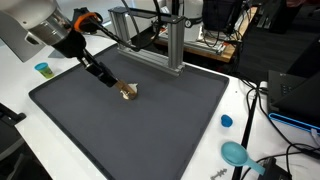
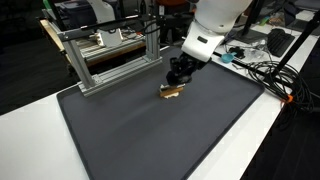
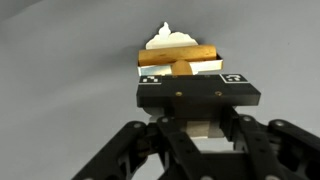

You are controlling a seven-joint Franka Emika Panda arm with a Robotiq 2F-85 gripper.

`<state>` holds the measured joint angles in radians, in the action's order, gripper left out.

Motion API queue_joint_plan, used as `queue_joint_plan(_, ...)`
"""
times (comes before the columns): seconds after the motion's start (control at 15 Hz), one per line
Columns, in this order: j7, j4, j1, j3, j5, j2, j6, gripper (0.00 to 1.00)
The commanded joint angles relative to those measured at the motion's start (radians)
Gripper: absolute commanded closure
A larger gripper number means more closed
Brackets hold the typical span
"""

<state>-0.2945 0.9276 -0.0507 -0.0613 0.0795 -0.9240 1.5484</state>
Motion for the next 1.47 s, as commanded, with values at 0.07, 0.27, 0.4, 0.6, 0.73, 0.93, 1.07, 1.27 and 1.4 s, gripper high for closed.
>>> queue_joint_plan(0.07,-0.005,-0.093,-0.016,0.007,0.019,-0.097,0.067,0.79)
queue_joint_plan(0.27,-0.004,-0.084,-0.02,0.006,0.02,-0.081,0.096,0.79)
queue_joint_plan(0.4,-0.004,-0.068,-0.026,0.007,0.024,-0.061,0.14,0.79)
queue_joint_plan(0.6,-0.016,-0.02,-0.03,0.006,0.024,-0.022,0.242,0.79)
queue_joint_plan(0.73,0.007,0.058,-0.031,0.003,0.012,0.045,0.27,0.79)
queue_joint_plan(0.93,0.092,0.221,-0.046,0.012,0.015,0.185,0.348,0.79)
queue_joint_plan(1.07,0.153,0.299,-0.051,0.016,0.013,0.253,0.421,0.79)
queue_joint_plan(1.27,0.264,0.418,-0.057,0.024,0.008,0.358,0.519,0.79)
queue_joint_plan(1.4,0.326,0.502,-0.067,0.032,0.022,0.424,0.573,0.79)
